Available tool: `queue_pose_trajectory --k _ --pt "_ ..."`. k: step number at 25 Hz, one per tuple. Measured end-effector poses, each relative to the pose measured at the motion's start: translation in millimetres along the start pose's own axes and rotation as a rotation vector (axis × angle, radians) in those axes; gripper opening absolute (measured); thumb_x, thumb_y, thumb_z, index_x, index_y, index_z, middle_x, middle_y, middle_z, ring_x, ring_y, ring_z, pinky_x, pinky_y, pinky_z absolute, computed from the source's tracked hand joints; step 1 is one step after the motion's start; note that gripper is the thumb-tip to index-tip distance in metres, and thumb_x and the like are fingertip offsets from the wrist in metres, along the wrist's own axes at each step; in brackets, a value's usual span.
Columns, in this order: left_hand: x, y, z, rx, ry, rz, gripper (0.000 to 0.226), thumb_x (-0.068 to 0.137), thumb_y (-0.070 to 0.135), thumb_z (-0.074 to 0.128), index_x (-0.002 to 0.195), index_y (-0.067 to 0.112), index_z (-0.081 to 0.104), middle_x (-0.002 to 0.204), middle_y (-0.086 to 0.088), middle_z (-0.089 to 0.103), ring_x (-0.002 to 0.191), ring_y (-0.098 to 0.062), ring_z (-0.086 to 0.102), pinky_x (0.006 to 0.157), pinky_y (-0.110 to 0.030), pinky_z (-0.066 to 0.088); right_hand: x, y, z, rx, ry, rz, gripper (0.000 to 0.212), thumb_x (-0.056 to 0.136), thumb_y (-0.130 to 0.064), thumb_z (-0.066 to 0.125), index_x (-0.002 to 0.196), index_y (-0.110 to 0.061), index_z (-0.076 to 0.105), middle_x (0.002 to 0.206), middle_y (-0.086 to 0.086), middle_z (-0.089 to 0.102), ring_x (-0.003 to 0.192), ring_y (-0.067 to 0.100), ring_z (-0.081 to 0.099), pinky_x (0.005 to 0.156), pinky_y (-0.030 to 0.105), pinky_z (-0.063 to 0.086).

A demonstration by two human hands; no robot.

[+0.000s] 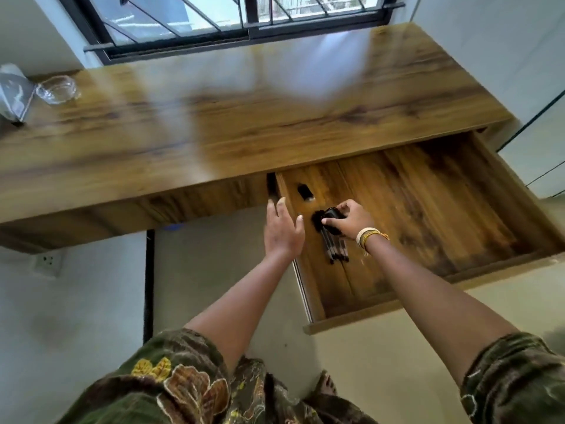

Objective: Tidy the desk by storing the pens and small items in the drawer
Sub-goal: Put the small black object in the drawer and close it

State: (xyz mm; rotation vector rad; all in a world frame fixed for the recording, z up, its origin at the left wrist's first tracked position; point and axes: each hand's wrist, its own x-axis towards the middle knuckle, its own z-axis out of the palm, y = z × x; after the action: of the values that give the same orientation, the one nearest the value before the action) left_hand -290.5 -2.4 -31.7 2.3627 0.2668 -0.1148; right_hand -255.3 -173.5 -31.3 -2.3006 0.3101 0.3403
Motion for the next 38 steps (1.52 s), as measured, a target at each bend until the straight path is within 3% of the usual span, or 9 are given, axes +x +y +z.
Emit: queue_pose_trajectory --k 3,5,10,21,26,29,33,35,38 --pt "-43 17 34 -0.082 -0.030 -0.124 0.079 0.094 0.022 0.053 0.154 0.021 0.001 0.157 -0.017 0.014 0.120 -0.026 0.048 0.088 -0.035 0.047 -10 37 -16 0.022 -0.096 0.020 0.036 0.077 -0.030 0.079 0.104 -0.013 0.063 0.109 0.007 0.064 0.094 0.021 0.059 0.071 0.024 0.047" --pt "-56 19 41 -0.090 0.032 -0.193 0.084 0.093 0.009 0.052 0.154 0.019 -0.004 0.154 -0.016 0.020 0.103 -0.020 0.050 0.076 -0.028 0.044 -13 50 -20 0.047 -0.252 0.068 0.035 0.081 -0.019 0.075 0.113 -0.010 0.065 0.119 0.011 0.064 0.097 0.023 0.060 0.068 0.026 0.051" --pt "-66 16 46 -0.117 0.083 -0.303 0.068 0.096 0.009 0.044 0.154 0.012 0.008 0.150 -0.014 0.036 0.131 -0.030 0.044 0.099 -0.039 0.043 -29 59 -18 0.059 -0.663 0.265 0.046 0.077 -0.006 0.077 0.121 -0.005 0.062 0.119 0.016 0.061 0.095 0.030 0.064 0.052 0.027 0.058" --pt "-64 15 48 -0.088 0.130 -0.281 0.064 0.096 0.007 0.046 0.152 0.009 0.015 0.144 -0.017 0.043 0.127 -0.030 0.048 0.096 -0.037 0.046 -36 69 0 -0.167 -0.516 0.254 0.042 0.066 -0.027 0.087 0.094 -0.001 0.067 0.087 0.010 0.068 0.073 0.021 0.067 0.051 0.026 0.055" --pt "-65 14 48 -0.092 0.122 -0.288 0.064 0.095 0.006 0.047 0.152 0.010 0.015 0.144 -0.016 0.043 0.124 -0.031 0.050 0.094 -0.039 0.047 -38 66 2 -0.293 -0.442 0.238 0.051 0.061 -0.041 0.087 0.091 -0.006 0.065 0.091 0.011 0.072 0.077 0.022 0.070 0.061 0.031 0.057" --pt "-63 14 45 -0.097 0.112 -0.298 0.066 0.095 0.006 0.047 0.152 0.011 0.014 0.145 -0.015 0.042 0.124 -0.031 0.051 0.092 -0.040 0.048 -46 66 5 -0.250 -0.378 0.262 0.056 0.074 -0.054 0.074 0.095 -0.005 0.058 0.092 0.011 0.069 0.076 0.024 0.069 0.071 0.035 0.059" --pt "-66 14 41 -0.123 0.066 -0.299 0.071 0.093 0.003 0.048 0.153 0.012 0.012 0.147 -0.015 0.038 0.123 -0.032 0.052 0.092 -0.042 0.050 -53 71 7 -0.136 -0.247 0.359 0.073 0.088 -0.062 0.049 0.126 0.001 0.051 0.118 0.019 0.064 0.082 0.031 0.069 0.084 0.041 0.054" --pt "-66 13 40 -0.144 0.041 -0.291 0.070 0.094 0.004 0.046 0.153 0.013 0.010 0.150 -0.016 0.034 0.125 -0.032 0.050 0.094 -0.042 0.049 -59 76 11 -0.213 -0.194 0.350 0.071 0.092 -0.060 0.042 0.125 0.002 0.054 0.119 0.021 0.063 0.098 0.035 0.064 0.080 0.035 0.047" --pt "-65 12 42 -0.145 0.022 -0.283 0.071 0.092 0.001 0.045 0.153 0.010 0.009 0.151 -0.016 0.030 0.129 -0.032 0.045 0.098 -0.043 0.047 -68 79 13 -0.319 -0.137 0.304 0.063 0.095 -0.055 0.041 0.114 0.002 0.059 0.112 0.022 0.064 0.096 0.035 0.060 0.071 0.031 0.038"
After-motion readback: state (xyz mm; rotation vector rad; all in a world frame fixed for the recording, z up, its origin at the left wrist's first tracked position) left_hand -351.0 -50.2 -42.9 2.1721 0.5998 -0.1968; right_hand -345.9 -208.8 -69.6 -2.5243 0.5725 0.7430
